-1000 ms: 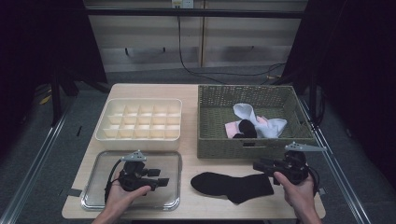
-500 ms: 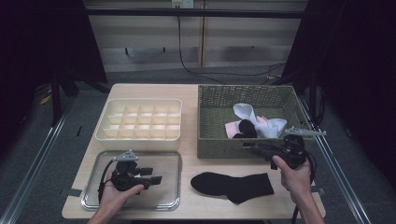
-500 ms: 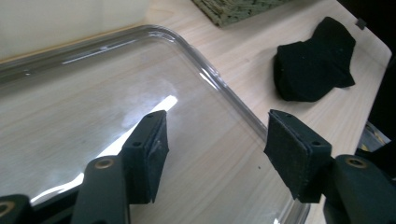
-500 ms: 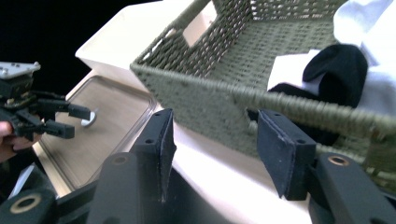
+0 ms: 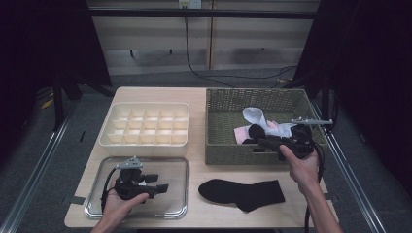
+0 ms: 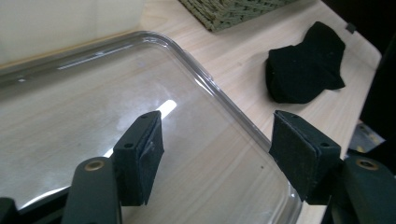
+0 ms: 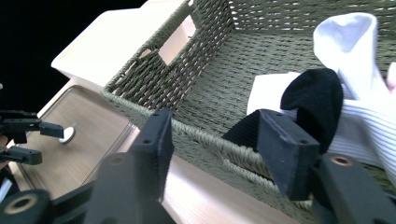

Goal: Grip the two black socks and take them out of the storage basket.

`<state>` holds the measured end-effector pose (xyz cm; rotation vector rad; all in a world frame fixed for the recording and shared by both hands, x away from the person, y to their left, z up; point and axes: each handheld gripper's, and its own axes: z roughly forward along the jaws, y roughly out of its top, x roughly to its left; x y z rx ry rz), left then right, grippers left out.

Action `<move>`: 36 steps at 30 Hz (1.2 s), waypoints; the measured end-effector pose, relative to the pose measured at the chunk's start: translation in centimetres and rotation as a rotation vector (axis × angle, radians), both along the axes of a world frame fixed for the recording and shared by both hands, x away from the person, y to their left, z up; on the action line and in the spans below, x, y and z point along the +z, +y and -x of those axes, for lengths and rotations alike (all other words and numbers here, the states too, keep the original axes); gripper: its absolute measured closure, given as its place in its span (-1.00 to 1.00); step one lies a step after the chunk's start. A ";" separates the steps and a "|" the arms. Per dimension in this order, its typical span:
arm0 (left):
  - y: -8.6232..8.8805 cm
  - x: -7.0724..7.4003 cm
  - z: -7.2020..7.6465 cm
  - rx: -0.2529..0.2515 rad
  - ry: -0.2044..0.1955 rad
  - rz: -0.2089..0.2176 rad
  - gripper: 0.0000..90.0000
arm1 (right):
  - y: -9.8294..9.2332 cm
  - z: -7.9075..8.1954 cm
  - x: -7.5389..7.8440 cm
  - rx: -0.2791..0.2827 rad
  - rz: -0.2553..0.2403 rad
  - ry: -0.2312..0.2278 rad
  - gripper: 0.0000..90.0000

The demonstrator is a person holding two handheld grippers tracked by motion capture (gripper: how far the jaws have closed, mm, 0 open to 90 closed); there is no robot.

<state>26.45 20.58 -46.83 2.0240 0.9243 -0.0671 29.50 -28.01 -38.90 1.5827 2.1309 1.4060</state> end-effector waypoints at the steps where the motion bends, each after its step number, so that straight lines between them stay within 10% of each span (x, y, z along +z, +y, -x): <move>1: -0.1 0.0 0.1 -0.006 0.001 0.000 -0.24 | 0.0 -0.2 0.0 -0.004 0.015 0.005 0.04; 36: 0.2 0.0 -0.2 0.021 -0.007 0.009 -0.25 | -1.0 -8.7 -2.1 -0.084 0.157 0.250 0.14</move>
